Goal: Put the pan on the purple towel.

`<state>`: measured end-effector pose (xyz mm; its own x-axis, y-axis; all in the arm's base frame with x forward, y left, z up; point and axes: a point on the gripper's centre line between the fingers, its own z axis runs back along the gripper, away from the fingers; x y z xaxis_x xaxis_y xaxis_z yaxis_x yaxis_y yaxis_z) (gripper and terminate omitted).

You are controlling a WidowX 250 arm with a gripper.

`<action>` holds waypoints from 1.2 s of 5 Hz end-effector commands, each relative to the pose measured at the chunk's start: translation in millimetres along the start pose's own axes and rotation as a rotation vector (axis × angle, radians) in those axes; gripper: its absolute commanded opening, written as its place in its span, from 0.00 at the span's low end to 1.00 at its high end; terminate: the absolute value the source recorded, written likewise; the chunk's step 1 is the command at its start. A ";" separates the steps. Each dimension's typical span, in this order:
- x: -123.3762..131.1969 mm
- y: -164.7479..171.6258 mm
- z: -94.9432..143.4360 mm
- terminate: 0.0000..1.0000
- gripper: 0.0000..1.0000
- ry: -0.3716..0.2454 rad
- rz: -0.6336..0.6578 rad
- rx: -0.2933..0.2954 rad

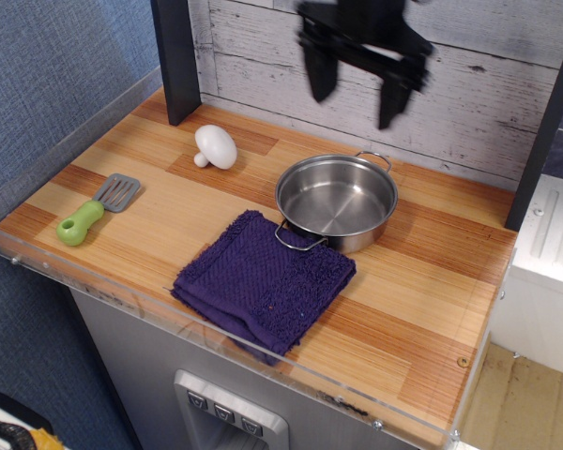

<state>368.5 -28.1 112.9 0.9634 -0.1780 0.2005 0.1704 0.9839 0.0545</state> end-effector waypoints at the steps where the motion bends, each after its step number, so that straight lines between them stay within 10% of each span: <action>1: 7.0 -40.4 -1.9 0.00 1.00 -0.021 -0.031 -0.024; 6: -30.0 -39.2 -45.5 0.00 1.00 0.094 -0.026 0.009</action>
<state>340.2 -57.3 48.7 0.9793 -0.1875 0.0758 0.1827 0.9809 0.0666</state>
